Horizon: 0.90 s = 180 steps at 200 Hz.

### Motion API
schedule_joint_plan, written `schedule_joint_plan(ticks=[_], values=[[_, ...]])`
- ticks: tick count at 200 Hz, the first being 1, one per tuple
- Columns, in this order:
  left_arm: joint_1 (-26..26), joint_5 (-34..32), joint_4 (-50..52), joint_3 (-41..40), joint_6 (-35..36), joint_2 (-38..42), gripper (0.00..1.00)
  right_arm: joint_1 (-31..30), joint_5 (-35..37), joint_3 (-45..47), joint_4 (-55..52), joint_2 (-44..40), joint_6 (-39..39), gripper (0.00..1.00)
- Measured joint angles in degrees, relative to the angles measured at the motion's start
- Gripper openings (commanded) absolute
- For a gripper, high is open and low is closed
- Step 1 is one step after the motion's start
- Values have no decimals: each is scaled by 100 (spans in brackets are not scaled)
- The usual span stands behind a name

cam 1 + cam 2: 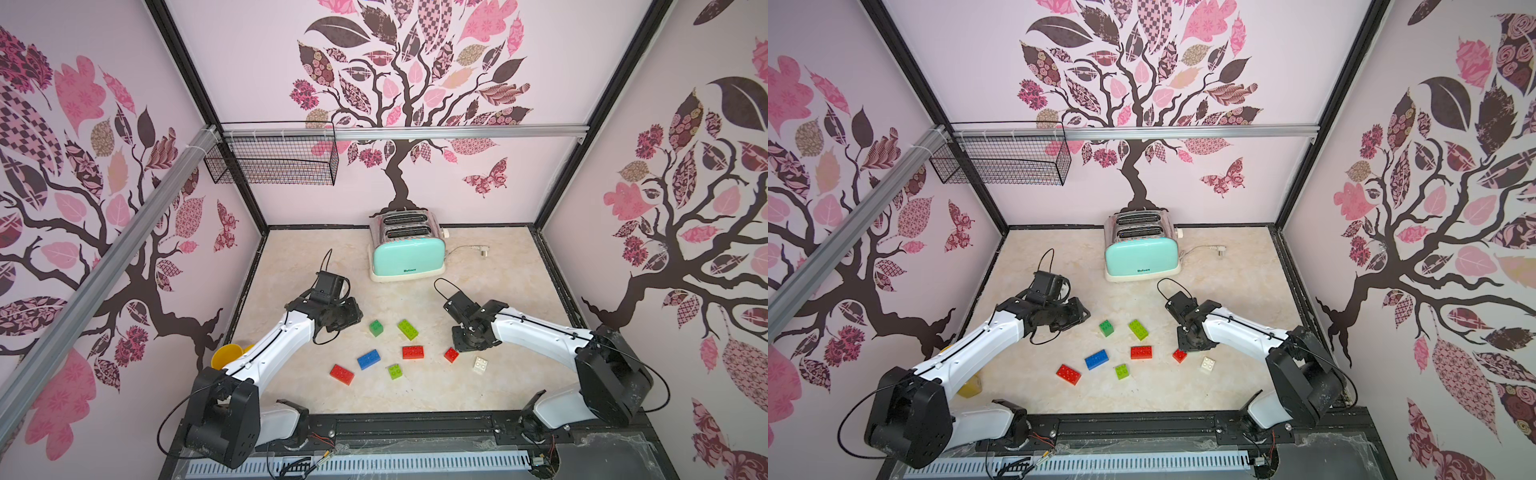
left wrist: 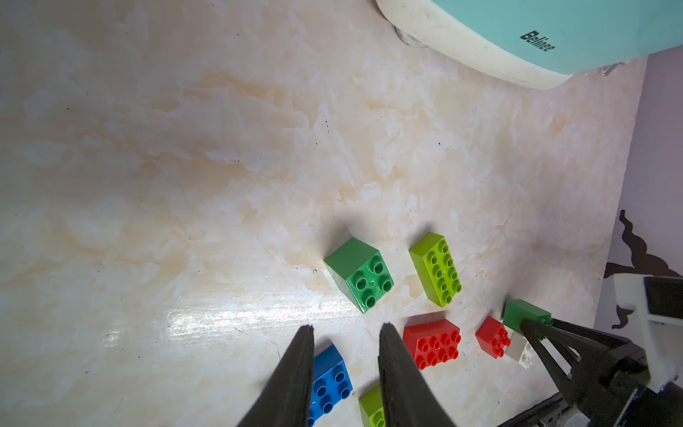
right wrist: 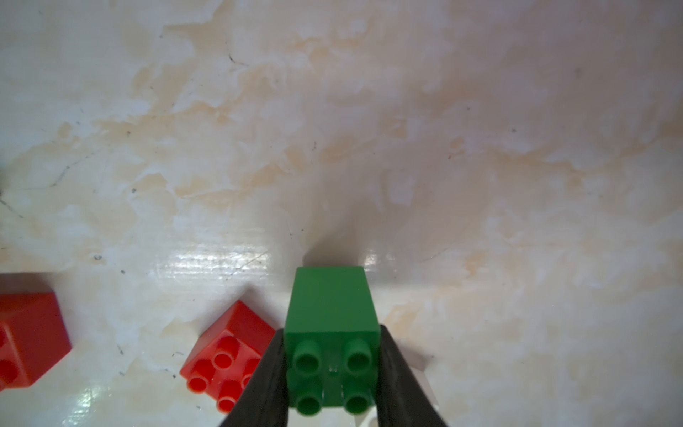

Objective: Assemble a spoon with lego
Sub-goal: Pick up the lego brick from the center of the board, then adjust the lego brick at the center of the board.

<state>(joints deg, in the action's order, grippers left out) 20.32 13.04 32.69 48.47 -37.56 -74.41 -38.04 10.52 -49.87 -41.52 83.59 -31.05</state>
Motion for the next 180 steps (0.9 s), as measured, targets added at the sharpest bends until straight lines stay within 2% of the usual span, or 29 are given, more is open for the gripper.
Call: schedule_joint_plan(ticks=[36, 65, 87, 114, 154, 180], values=[[-26, 48, -4, -127, -101, -247, 16, -597, 258, -1445, -501, 144, 61, 11], [-162, 166, -13, -321, -282, -398, 0, -1314, 173, -3045, -549, 1021, 258, 10], [-356, 310, -136, -476, -358, -417, 0, -1635, 11, -3735, -481, 1707, 483, 9], [-400, 623, -433, -509, -514, -791, 0, -1729, -192, -4094, -407, 2363, 756, 8], [-354, 1091, -1038, -518, -776, -1639, 0, -1705, -385, -4470, -369, 2857, 1008, 8], [-227, 1259, -1244, -393, -885, -1897, 0, -1696, -424, -4645, -372, 2953, 1080, 8]])
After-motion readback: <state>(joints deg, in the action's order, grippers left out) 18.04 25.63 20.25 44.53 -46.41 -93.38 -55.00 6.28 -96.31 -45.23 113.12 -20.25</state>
